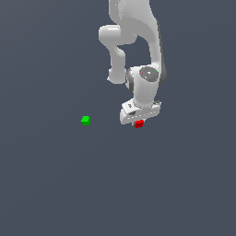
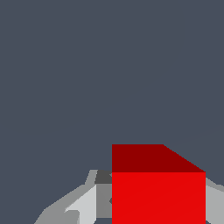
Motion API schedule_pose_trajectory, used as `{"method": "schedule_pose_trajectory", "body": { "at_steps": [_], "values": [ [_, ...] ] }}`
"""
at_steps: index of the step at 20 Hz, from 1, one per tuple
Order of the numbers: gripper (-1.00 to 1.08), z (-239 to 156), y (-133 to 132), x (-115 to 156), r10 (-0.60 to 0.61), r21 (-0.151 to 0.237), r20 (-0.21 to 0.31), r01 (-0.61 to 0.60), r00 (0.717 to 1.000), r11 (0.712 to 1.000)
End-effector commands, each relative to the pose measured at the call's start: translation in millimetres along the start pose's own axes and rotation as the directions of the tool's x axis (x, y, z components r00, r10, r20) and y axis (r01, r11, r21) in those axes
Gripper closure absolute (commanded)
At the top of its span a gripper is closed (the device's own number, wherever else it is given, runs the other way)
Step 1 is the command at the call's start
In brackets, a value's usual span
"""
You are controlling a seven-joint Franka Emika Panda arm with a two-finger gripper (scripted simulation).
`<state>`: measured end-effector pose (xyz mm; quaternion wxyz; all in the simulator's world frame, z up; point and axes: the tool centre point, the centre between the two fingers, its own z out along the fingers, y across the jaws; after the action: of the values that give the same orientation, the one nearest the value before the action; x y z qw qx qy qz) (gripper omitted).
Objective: Stack the red cube on top of the green cube.
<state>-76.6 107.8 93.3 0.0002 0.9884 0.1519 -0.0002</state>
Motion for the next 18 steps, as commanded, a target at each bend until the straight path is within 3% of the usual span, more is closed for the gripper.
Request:
{"method": "schedule_pose_trajectory", "body": {
  "at_steps": [1,18],
  "values": [
    [1.08,-13.3,-0.1,0.0,0.000,0.000,0.000,0.000,1.000,1.000],
    [1.08,-26.1,4.6,-1.8,0.000,0.000,0.000,0.000,1.000,1.000]
  ]
}}
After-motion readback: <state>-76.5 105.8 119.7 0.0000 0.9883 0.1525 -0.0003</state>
